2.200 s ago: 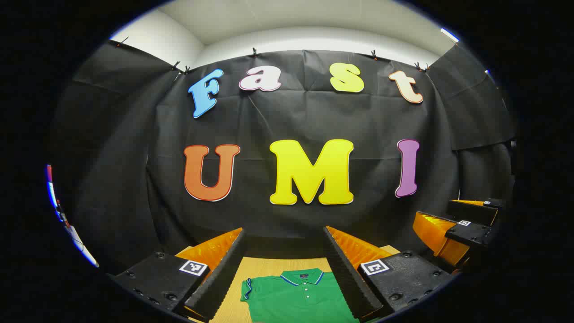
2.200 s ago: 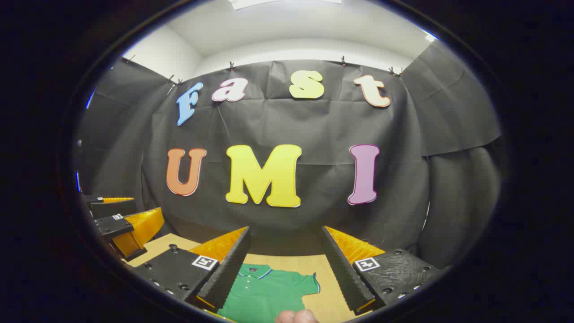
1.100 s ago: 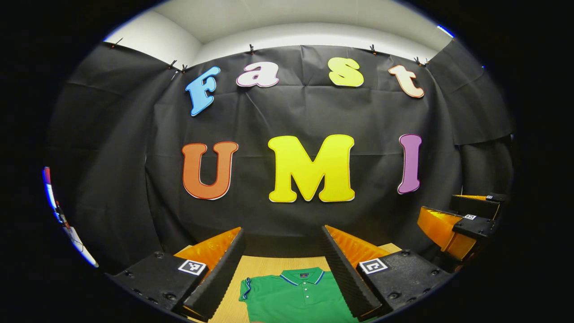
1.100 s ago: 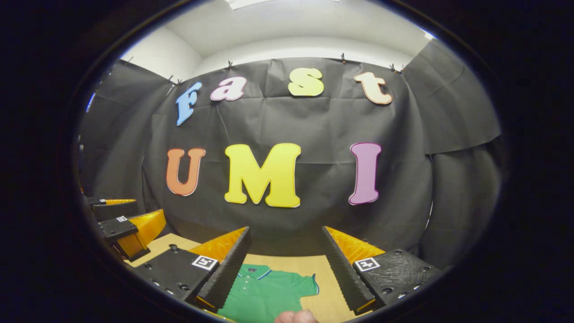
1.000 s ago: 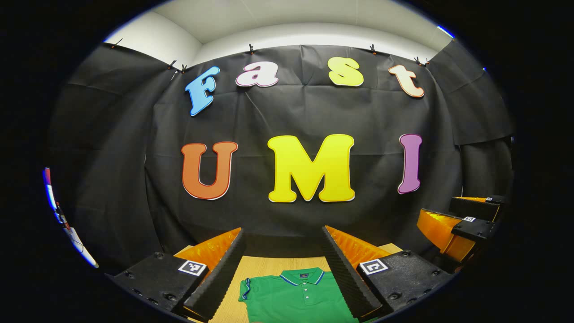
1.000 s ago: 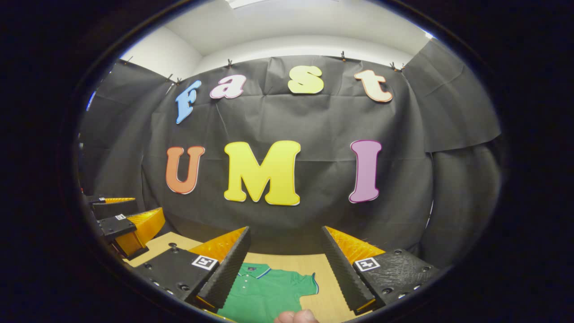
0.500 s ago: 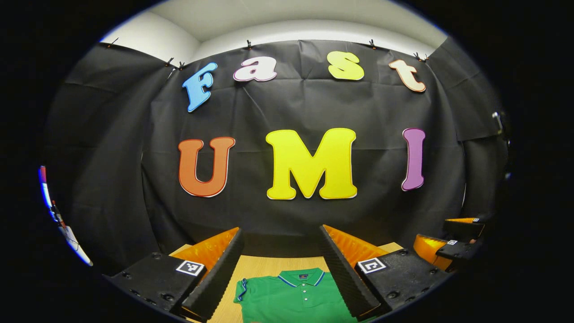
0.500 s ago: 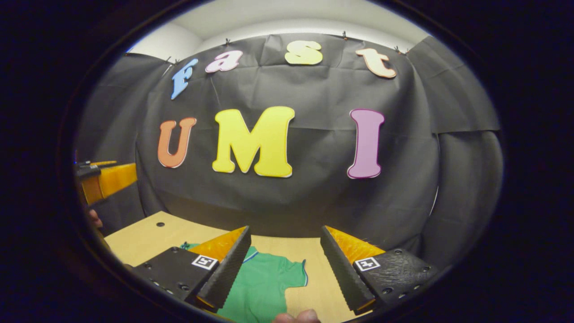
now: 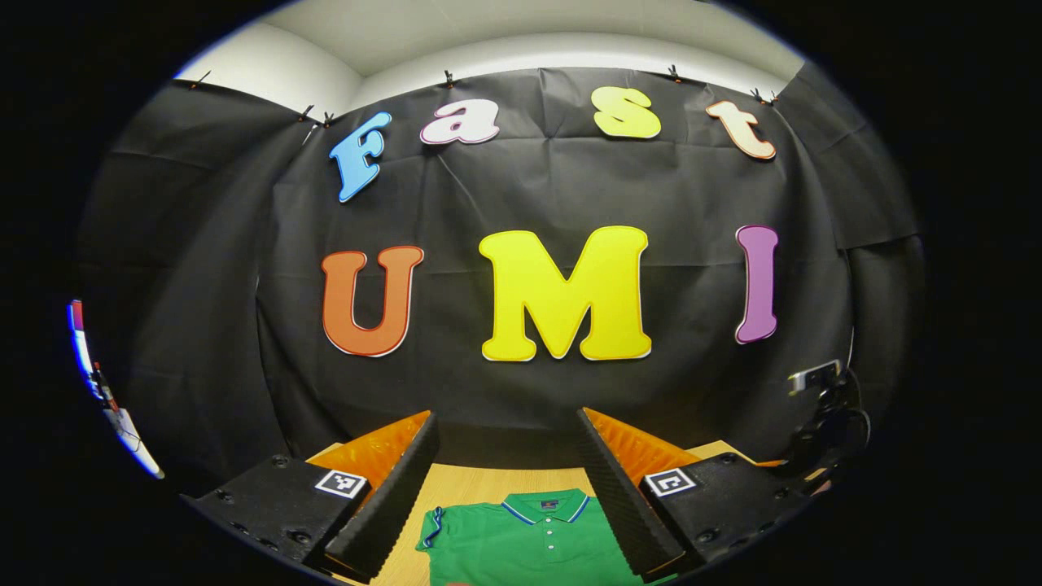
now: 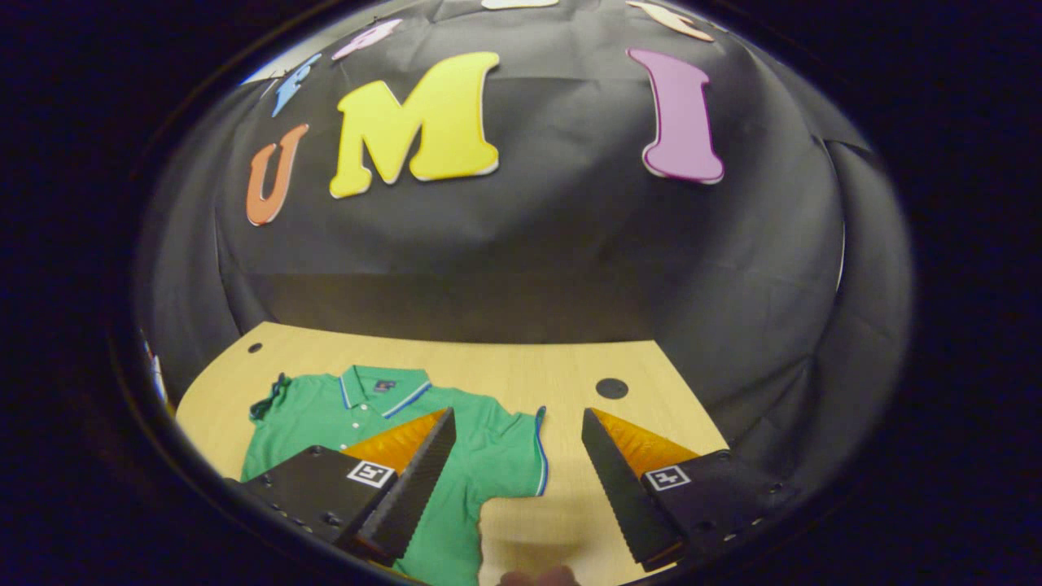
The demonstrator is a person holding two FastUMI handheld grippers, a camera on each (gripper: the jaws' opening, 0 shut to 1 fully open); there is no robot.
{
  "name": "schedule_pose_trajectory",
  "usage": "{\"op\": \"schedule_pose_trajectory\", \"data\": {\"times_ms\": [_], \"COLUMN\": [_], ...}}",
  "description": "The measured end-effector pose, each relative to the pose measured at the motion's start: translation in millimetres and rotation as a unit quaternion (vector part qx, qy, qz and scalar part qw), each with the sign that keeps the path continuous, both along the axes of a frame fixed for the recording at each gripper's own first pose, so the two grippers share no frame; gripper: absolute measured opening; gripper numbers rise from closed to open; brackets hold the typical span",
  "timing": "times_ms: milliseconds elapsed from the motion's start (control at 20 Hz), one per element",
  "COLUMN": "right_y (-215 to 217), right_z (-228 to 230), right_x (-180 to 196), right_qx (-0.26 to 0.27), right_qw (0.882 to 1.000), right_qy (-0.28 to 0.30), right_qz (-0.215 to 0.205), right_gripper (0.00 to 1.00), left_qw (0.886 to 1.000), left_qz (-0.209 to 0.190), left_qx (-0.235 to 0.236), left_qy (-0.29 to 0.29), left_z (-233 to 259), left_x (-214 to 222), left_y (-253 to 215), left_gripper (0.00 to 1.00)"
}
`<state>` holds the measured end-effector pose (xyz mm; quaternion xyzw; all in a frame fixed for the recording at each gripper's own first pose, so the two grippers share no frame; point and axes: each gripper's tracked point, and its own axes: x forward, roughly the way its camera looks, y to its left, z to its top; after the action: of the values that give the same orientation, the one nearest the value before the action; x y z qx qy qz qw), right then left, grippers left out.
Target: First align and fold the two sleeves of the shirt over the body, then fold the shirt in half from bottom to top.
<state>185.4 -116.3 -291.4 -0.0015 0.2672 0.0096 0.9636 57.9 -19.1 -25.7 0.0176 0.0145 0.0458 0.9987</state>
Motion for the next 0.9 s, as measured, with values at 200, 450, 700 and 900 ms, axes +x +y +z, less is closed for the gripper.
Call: {"op": "schedule_pose_trajectory", "data": {"times_ms": [200,450,700,900], "right_y": [-5,-6,-6,1], "right_z": [-57,-114,-145,-142], "right_x": [26,40,43,46], "right_qx": [-0.003,-0.007,0.003,0.032], "right_qw": [0.999,0.996,0.992,0.990], "right_qy": [0.043,0.089,0.126,0.131], "right_qz": [0.006,0.013,0.032,0.035], "right_gripper": [0.96,0.95,0.83,0.33], "left_qw": [1.000,1.000,0.999,0.999], "left_qz": [0.005,0.018,0.038,0.044], "left_qx": [0.005,0.011,0.007,0.017], "left_qy": [0.005,0.010,0.020,0.023], "left_z": [-1,-3,-10,-13], "left_x": [1,1,1,-2], "left_y": [0,5,18,23], "left_gripper": [1.00,1.00,1.00,1.00]}}
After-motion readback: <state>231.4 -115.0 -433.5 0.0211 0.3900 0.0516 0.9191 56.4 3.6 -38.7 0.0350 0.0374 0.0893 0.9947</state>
